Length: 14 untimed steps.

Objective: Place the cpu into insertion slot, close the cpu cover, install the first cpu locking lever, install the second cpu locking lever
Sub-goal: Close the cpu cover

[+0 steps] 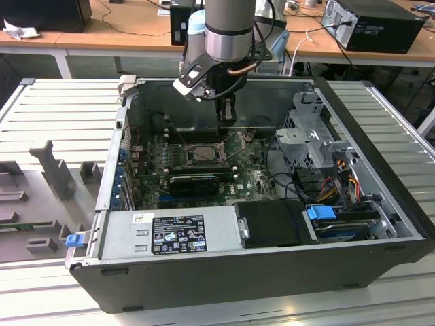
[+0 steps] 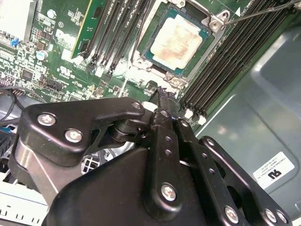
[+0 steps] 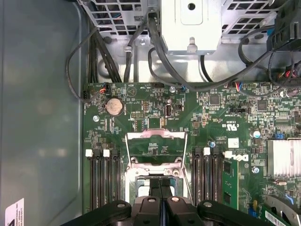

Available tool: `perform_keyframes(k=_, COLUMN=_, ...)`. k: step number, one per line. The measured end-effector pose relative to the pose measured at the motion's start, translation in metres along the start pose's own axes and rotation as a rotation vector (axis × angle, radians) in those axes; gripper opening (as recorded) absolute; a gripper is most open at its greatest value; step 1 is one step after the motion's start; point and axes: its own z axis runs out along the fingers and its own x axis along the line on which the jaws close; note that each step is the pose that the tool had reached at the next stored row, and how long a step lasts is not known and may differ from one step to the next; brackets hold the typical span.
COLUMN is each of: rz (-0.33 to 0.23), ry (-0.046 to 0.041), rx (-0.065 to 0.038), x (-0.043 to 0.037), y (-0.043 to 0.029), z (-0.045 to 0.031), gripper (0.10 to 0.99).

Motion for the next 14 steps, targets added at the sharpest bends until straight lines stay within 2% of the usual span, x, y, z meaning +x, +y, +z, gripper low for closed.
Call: perform_keyframes(k=14, rz=0.0, ry=0.0, rx=0.0, x=0.0003, y=0.0117, z=0.0006, gripper=0.106)
